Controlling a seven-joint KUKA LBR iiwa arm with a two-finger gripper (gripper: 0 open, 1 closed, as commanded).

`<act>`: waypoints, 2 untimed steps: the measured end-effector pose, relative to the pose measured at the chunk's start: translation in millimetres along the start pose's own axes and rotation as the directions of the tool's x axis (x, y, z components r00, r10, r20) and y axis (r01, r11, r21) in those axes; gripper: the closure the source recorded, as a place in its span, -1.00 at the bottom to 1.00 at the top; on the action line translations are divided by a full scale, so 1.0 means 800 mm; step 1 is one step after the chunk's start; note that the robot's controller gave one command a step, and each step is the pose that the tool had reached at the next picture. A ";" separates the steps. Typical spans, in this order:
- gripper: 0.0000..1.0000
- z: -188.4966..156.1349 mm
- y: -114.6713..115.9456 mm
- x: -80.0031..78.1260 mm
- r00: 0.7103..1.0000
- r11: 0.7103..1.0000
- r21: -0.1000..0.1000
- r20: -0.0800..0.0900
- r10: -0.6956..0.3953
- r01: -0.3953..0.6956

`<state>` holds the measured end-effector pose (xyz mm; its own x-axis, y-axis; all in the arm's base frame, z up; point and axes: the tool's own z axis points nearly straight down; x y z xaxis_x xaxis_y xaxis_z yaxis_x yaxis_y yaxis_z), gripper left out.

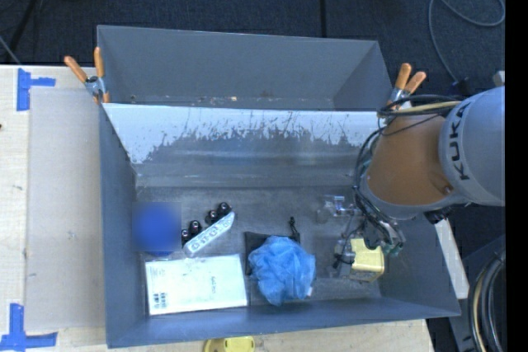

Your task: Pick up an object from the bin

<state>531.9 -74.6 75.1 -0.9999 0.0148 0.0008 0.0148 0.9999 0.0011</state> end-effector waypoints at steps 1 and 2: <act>-1.00 0.002 -0.041 0.016 0.976 0.976 -0.030 -0.005 -0.215 0.215; -1.00 0.000 -0.046 0.017 0.973 0.972 -0.041 -0.009 -0.231 0.230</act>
Offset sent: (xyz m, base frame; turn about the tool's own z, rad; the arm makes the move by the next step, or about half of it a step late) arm 0.0109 -0.0151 -0.0051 -0.2497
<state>517.9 -111.4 74.7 -0.9763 -0.2163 0.0095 -0.2158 0.9755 0.0420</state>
